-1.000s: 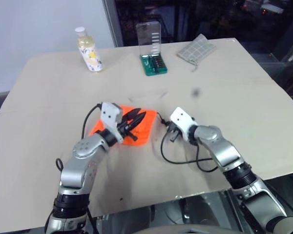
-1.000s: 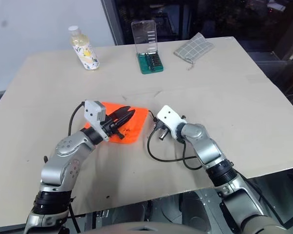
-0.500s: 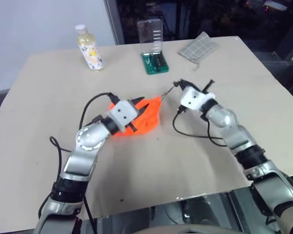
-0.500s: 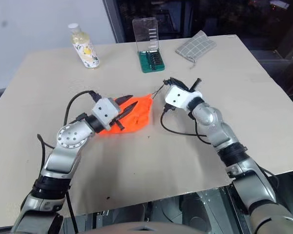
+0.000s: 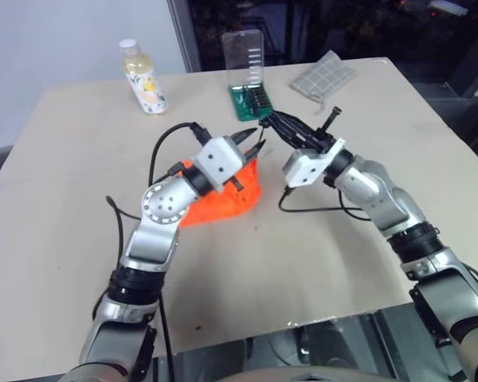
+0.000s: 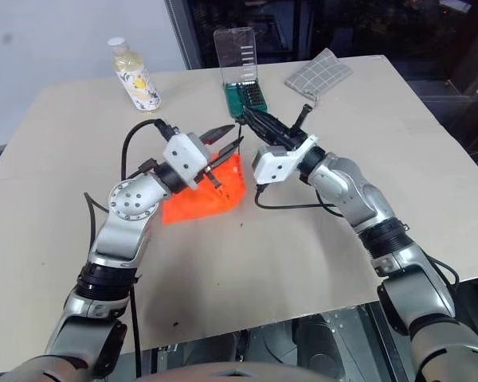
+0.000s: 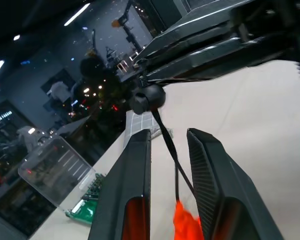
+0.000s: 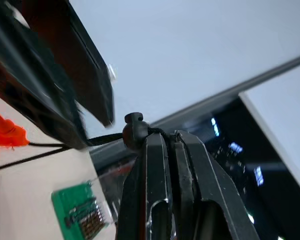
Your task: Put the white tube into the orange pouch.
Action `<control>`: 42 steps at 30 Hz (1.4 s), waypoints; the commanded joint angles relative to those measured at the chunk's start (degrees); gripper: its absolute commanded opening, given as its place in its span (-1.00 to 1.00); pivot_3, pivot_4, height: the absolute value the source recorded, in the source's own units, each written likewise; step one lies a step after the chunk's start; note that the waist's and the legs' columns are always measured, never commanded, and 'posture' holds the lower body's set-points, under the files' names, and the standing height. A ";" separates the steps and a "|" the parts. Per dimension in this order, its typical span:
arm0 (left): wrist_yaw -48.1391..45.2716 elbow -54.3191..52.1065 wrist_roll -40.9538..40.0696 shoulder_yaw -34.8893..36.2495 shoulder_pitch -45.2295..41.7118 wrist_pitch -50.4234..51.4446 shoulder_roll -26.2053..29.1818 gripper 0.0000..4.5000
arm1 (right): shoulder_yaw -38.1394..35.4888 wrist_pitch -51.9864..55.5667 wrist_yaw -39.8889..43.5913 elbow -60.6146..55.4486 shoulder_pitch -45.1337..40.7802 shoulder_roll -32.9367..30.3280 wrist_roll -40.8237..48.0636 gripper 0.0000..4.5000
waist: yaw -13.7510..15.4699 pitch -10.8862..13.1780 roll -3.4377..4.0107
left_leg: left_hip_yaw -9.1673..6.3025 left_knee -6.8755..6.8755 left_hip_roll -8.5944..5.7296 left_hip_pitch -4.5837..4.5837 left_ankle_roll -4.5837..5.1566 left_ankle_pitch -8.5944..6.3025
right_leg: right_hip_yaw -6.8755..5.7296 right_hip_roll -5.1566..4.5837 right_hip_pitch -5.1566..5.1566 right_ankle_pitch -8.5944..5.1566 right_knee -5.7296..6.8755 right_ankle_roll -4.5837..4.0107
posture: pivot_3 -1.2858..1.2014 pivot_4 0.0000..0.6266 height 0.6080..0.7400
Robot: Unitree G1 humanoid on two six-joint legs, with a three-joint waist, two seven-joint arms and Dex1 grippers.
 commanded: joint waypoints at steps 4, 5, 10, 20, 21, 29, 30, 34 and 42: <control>2.55 -5.41 -8.40 4.24 -1.89 9.07 -3.49 -0.49 | -0.65 -1.50 0.10 -3.23 -0.01 1.36 -0.49 -0.98 | -0.07 0.01 -0.01 | -0.01 0.02 0.02 0.01 0.00 0.00 | 0.01 0.02 0.00 0.00 0.04 0.00 | 0.03 -0.52 1.00; 2.71 -5.61 -8.64 4.29 -1.90 9.47 -3.65 -0.49 | -0.65 -1.40 0.22 -3.44 0.12 1.63 -0.59 -0.98 | -0.07 0.01 -0.01 | -0.01 0.02 0.02 0.03 0.00 0.00 | 0.02 0.03 0.00 0.00 0.06 0.00 | 0.03 -0.52 1.00; 3.03 -6.60 -10.26 4.24 -2.50 10.45 -4.96 -0.49 | -0.35 -0.62 1.00 -3.87 0.92 3.14 -0.75 -0.98 | -0.05 0.01 -0.01 | -0.08 0.02 0.02 0.06 0.00 0.00 | 0.08 0.03 0.00 0.00 0.07 0.00 | 0.03 -0.52 1.00; 0.87 -9.30 -11.74 3.08 -0.76 11.17 -5.03 -0.49 | -0.98 0.17 0.71 -2.66 0.69 3.17 -1.91 -0.98 | -0.07 0.01 -0.01 | -0.10 0.02 0.01 0.08 -0.01 0.00 | 0.11 0.04 0.00 0.00 0.08 0.00 | 0.03 -0.52 1.00; 0.79 -9.33 -11.71 3.14 -0.72 11.09 -5.02 -0.49 | -1.01 0.16 0.65 -2.50 0.66 3.12 -2.05 -0.98 | -0.05 0.01 -0.01 | -0.10 0.02 0.01 0.08 -0.01 0.00 | 0.11 0.04 0.00 0.00 0.08 0.00 | 0.03 -0.52 1.00; 0.01 -9.50 -11.57 3.46 -0.62 10.50 -4.46 -0.49 | -1.10 0.05 -0.02 -0.85 0.51 2.53 -2.89 -0.98 | -0.06 0.01 -0.01 | -0.06 0.02 0.01 0.08 -0.01 0.00 | 0.12 0.04 0.00 0.00 0.09 0.00 | 0.03 -0.52 1.00; -0.17 -9.33 -11.40 3.44 -0.63 10.20 -4.32 -0.49 | -1.13 0.03 -0.17 -0.59 0.41 2.42 -2.95 -0.98 | -0.06 0.01 -0.01 | -0.05 0.02 0.01 0.09 -0.01 0.00 | 0.12 0.04 0.00 0.00 0.09 0.00 | 0.03 -0.52 1.00; -0.67 -8.86 -11.13 3.50 -0.48 9.40 -4.14 -0.60 | -1.06 -0.12 -0.57 0.05 0.08 2.17 -3.04 -1.00 | -0.07 0.01 -0.01 | -0.03 0.03 0.01 0.08 -0.01 0.00 | 0.13 0.04 0.00 0.00 0.09 0.00 | 0.03 -0.52 1.00; -1.07 -8.31 -12.73 4.51 -0.28 10.24 -4.54 -0.91 | -0.83 -0.25 -0.64 0.16 0.17 2.23 -3.04 -1.00 | -0.07 0.01 -0.01 | -0.03 0.03 0.01 0.09 -0.01 0.00 | 0.14 0.04 0.00 0.00 0.09 0.00 | 0.03 -0.52 1.00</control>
